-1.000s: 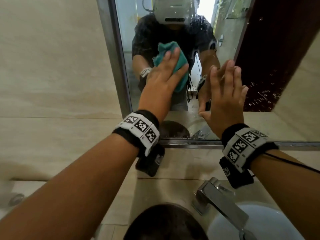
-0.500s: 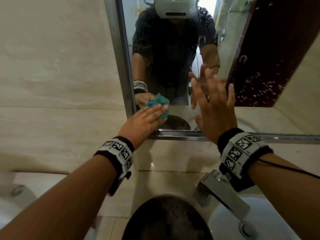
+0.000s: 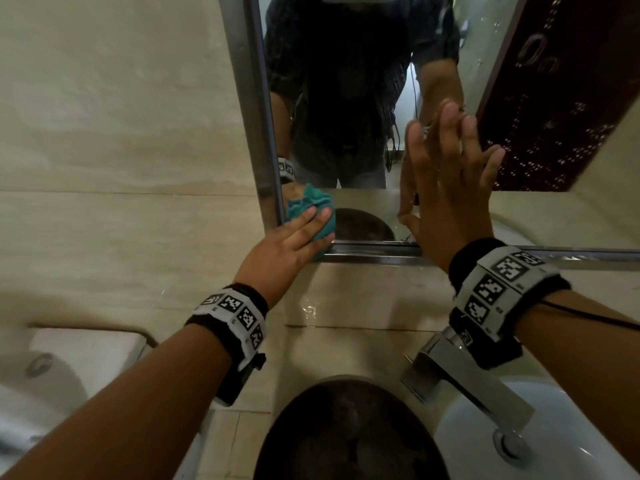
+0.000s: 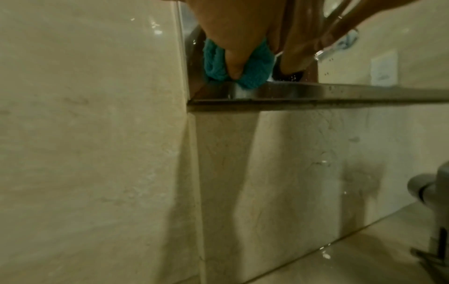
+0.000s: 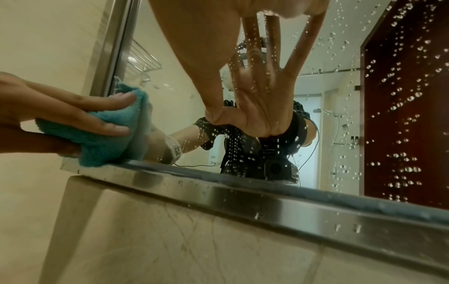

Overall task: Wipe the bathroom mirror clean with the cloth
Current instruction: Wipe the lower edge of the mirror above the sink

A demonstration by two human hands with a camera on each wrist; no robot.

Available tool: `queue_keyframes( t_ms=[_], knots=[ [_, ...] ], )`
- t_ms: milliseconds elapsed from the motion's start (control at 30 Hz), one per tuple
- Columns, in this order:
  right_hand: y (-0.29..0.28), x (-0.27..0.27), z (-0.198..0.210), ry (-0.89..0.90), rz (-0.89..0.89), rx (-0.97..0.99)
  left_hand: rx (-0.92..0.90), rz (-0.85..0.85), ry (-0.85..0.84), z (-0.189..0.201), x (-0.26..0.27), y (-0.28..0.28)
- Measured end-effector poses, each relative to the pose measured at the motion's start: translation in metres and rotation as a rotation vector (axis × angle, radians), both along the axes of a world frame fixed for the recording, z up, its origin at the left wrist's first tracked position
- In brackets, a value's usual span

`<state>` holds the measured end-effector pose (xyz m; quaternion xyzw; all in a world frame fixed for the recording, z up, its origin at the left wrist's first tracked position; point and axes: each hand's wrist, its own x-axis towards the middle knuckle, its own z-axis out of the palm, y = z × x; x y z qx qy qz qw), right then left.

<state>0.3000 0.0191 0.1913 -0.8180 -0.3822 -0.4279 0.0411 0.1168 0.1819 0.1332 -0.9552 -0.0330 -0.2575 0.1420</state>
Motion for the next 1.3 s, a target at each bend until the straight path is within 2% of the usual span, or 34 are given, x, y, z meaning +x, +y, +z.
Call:
queue_keyframes(
  t_ms=[167,333,533,700,867,1000,1100,1300],
  knots=[
    [0.003,0.001,-0.002,-0.035,-0.008,0.031,-0.058,-0.018,-0.053,-0.004,0.009,-0.011],
    [0.003,0.003,-0.003,-0.053,0.001,0.037,-0.167,-0.122,-0.026,-0.007,0.042,-0.036],
    [0.003,0.006,-0.005,-0.068,0.040,0.077,-0.152,-0.136,-0.018,-0.010,0.066,-0.055],
    [0.001,0.001,-0.002,-0.053,0.014,0.062,-0.139,-0.102,-0.076,0.013,0.046,-0.048],
    [-0.003,-0.003,0.003,0.056,0.060,0.014,0.024,0.013,-0.129,0.042,0.012,-0.012],
    [-0.002,-0.002,0.001,0.031,0.050,0.025,-0.017,0.037,-0.204,0.015,0.017,-0.011],
    [-0.001,-0.001,-0.001,0.004,0.048,0.051,-0.012,-0.002,-0.142,-0.002,0.033,-0.028],
    [-0.011,0.000,0.004,0.007,0.058,0.020,-0.136,-0.046,-0.125,0.006,0.056,-0.059]
  ],
)
